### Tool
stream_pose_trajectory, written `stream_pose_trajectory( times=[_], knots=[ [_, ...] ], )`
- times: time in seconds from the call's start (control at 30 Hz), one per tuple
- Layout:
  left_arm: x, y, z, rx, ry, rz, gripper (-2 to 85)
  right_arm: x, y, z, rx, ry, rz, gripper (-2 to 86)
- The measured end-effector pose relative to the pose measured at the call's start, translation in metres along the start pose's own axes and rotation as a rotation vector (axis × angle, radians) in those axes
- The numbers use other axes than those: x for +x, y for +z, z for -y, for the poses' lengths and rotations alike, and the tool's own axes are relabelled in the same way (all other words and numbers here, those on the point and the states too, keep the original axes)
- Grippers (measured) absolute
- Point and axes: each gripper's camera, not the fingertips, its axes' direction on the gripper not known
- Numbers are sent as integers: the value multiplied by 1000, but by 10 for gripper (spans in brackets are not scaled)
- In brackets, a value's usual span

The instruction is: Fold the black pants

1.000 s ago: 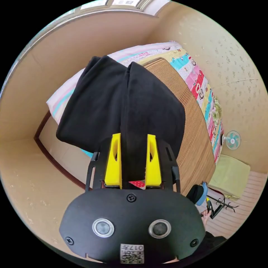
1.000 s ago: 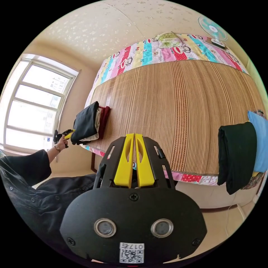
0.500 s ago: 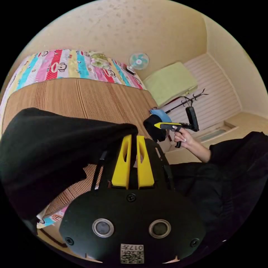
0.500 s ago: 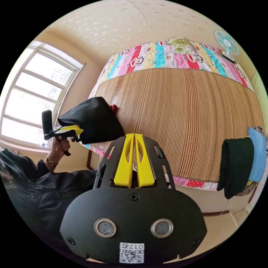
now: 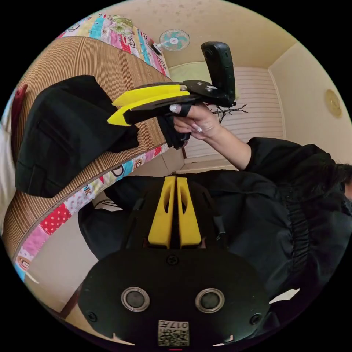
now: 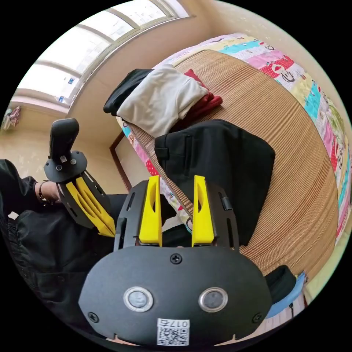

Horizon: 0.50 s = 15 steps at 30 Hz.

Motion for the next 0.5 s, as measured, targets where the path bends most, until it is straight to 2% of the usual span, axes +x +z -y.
stream_pose_trajectory(
  times=[0.1, 0.2, 0.27, 0.37, 0.43, 0.47, 0.5],
  knots=[
    [-18, -32, -39, 165, -107, -7, -10, -65, 68, 25, -100, -271, -213, 154],
    [-33, -52, -77, 298, -210, -28, -10, -111, 160, 27, -338, -597, -441, 167],
    [-37, -59, -96, 368, -253, -59, -10, -127, 222, 2, -457, -931, -773, 167],
    [-38, -62, -123, 473, -278, -141, -9, -127, 243, -19, -447, -1188, -997, 135],
    [-38, -60, -136, 513, -289, -171, -8, -128, 223, -4, -413, -1115, -968, 83],
    [-38, -58, -143, 527, -297, -178, -6, -127, 197, 15, -376, -985, -896, 35],
    [-38, -55, -147, 531, -309, -178, -3, -126, 180, 25, -343, -896, -862, 31]
  ],
)
